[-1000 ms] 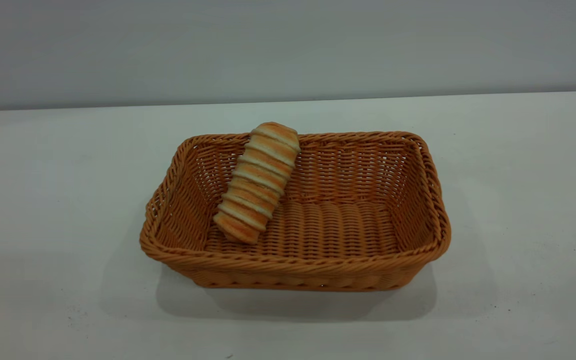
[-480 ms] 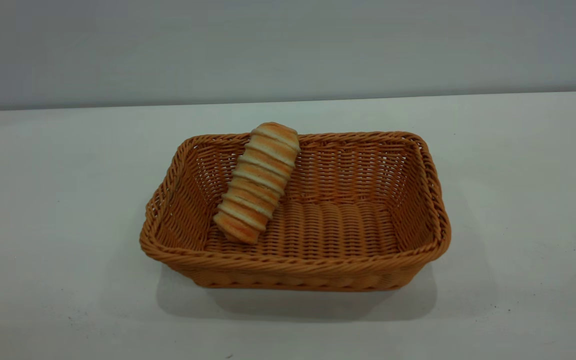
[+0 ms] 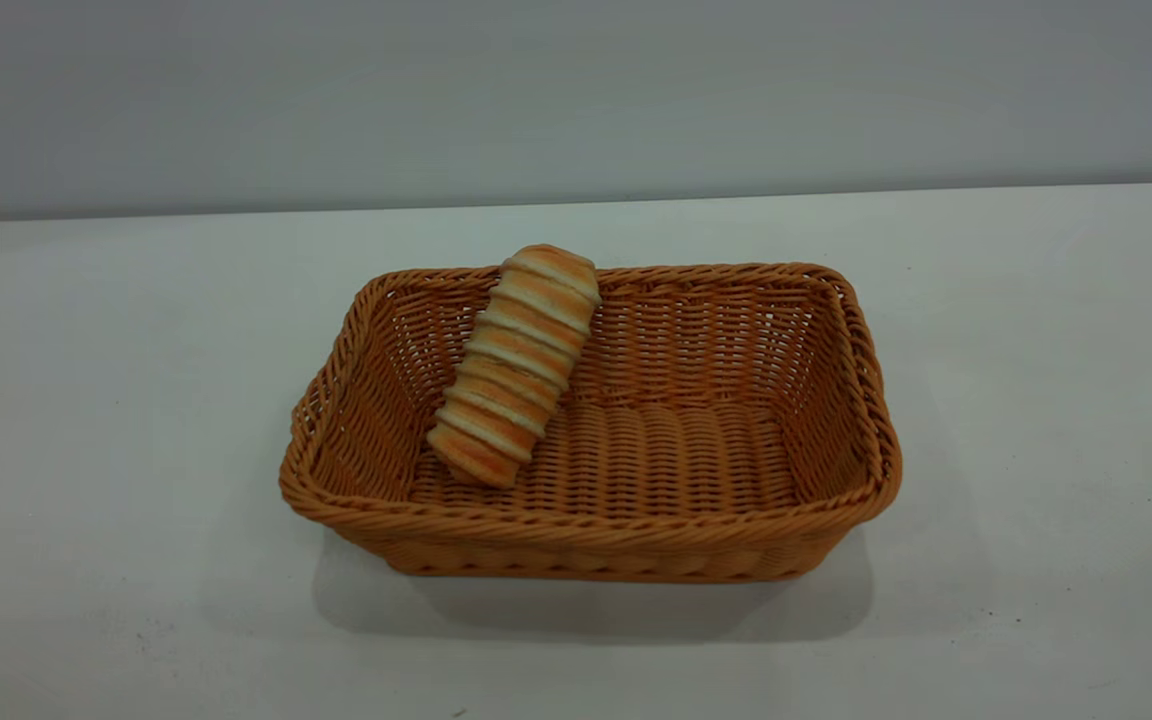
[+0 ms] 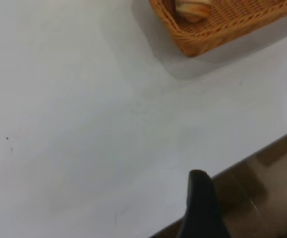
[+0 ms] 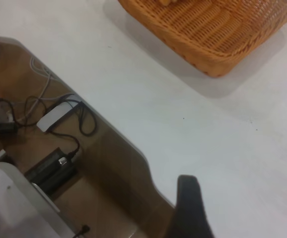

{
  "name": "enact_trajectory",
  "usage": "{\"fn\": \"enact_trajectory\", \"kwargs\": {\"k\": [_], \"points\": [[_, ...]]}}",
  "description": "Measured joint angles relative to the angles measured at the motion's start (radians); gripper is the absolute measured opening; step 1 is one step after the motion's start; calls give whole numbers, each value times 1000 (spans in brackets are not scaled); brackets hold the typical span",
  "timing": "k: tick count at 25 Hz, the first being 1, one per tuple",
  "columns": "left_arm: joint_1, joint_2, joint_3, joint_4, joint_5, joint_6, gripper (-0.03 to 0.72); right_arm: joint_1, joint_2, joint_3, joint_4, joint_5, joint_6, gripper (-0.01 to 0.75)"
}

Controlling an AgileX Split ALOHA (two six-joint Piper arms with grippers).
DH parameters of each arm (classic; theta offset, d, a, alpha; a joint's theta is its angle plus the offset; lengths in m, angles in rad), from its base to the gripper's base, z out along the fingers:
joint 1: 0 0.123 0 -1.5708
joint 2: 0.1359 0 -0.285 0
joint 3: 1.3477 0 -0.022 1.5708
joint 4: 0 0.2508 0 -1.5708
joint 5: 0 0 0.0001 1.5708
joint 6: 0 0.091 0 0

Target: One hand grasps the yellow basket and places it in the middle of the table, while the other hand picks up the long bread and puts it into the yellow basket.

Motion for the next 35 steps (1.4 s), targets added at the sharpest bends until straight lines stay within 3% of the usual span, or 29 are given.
{"fn": "enact_trajectory", "kwargs": {"k": [19,22,27,31,35], "points": [[0,-4,13,6,-5,-19,577,-17,0,0,0,0,0,569],[0,-4,13,6,-5,-19,577,-106,0,0,0,1,0,569],[17,-4,13,6,-5,-19,577,-366,0,0,0,1,0,569],[94,-4,13,6,-5,-19,577,-546,0,0,0,1,0,569],[166,-30,13,6,-6,-19,577,-679,0,0,1,1,0,569]]}}
